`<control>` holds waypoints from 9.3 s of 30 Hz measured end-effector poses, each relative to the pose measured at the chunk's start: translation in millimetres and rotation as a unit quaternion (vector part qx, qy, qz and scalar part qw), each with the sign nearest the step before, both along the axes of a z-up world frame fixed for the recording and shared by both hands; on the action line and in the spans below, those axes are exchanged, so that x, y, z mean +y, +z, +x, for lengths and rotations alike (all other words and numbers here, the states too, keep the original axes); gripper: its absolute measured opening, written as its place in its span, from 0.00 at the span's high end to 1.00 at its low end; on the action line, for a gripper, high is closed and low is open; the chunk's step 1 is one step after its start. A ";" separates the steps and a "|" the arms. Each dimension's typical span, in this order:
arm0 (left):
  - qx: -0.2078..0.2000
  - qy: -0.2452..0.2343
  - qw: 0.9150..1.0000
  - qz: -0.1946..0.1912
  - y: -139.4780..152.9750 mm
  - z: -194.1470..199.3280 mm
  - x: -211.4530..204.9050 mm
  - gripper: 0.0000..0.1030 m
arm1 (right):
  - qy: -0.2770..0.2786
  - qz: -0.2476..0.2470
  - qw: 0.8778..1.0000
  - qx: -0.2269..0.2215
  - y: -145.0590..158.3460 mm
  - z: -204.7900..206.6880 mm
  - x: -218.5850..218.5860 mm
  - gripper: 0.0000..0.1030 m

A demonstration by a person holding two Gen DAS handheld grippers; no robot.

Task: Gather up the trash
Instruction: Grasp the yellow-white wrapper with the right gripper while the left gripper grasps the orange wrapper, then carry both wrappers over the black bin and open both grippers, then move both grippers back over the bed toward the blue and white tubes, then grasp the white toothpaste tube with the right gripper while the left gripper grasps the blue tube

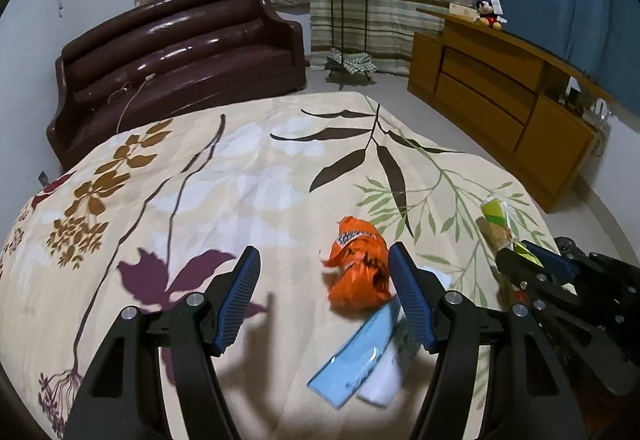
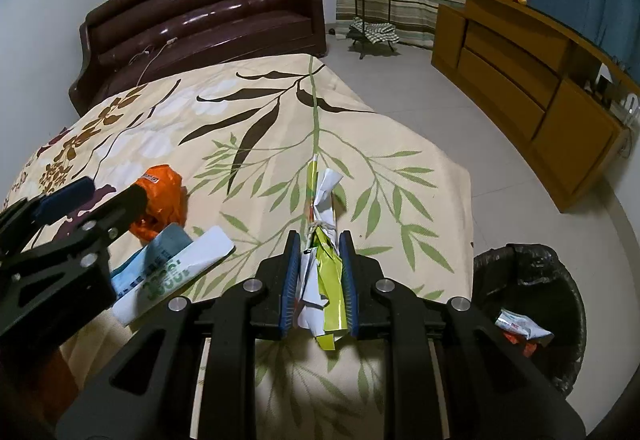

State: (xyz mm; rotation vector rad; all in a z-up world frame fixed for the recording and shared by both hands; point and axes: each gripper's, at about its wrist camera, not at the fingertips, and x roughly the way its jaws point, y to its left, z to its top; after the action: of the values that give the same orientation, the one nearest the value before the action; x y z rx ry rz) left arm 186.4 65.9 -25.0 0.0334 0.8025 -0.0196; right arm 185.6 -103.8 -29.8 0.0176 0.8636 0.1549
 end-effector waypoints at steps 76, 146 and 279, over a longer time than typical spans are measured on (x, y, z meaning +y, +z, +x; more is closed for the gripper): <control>-0.046 -0.075 0.996 -0.011 24.2 -99.8 -95.8 0.62 | -0.072 0.010 0.996 -0.043 21.9 -115.1 -92.5 0.81; -0.045 -0.155 0.987 0.013 -2.6 -48.6 -230.4 0.32 | -0.226 0.017 0.974 -0.030 -20.0 -98.5 -230.0 0.58; 0.021 -0.047 0.999 0.009 -19.7 -35.2 -12.6 0.88 | 0.000 -0.011 1.000 0.004 -7.3 -34.1 14.1 0.83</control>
State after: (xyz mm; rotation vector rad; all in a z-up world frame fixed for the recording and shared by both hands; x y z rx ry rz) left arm 151.2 53.3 -44.7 0.0872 0.8425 -0.1021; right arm 151.5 -89.7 -37.1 -0.0015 0.8738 0.1460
